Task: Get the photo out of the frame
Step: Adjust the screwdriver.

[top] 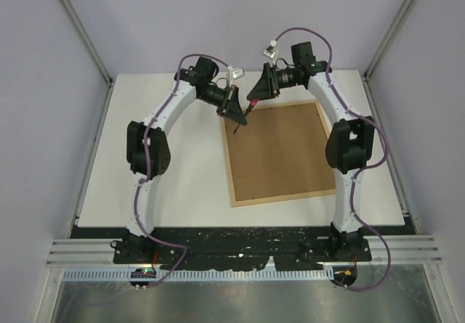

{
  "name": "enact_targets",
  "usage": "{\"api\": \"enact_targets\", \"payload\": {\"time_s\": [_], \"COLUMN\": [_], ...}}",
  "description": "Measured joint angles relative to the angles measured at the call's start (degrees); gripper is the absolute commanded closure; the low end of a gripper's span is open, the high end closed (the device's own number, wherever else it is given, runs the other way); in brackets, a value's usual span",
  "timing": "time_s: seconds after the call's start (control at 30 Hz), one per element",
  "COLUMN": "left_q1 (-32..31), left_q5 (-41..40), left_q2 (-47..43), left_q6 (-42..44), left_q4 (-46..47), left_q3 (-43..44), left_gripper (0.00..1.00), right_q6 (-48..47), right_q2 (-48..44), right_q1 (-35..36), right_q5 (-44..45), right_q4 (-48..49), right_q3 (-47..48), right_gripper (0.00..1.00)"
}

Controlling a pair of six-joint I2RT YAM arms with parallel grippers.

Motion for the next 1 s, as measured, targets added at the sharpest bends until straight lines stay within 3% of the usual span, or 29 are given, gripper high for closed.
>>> {"api": "enact_targets", "payload": {"time_s": [0.2, 0.67, 0.8, 0.93, 1.0], "left_q1": [-0.70, -2.27, -2.62, -2.84, -3.02], "left_q5": [-1.49, -4.94, -5.01, -5.38, -5.40], "left_q2": [0.00, 0.07, 0.07, 0.09, 0.11], "left_q6": [9.68, 18.12, 18.95, 20.44, 21.07], "left_q4": [-9.22, -19.61, -20.94, -21.55, -22.03], "left_q3": [1.03, 4.31, 4.31, 4.35, 4.37], "left_gripper": [1.00, 1.00, 1.00, 1.00, 1.00], "right_q6": [-10.86, -21.09, -21.68, -22.25, -22.88], "right_q2": [2.23, 4.04, 4.98, 5.77, 5.86], "right_q1": [0.42, 5.05, 5.81, 5.92, 5.95], "right_q5": [-0.20, -0.79, -1.57, -2.89, -2.93], "right_q4": [-16.35, -30.47, -31.41, -32.74, -33.24], "right_q3": [4.66, 5.20, 5.68, 5.75, 5.75], "right_gripper": [0.53, 0.53, 0.65, 0.92, 0.92]}}
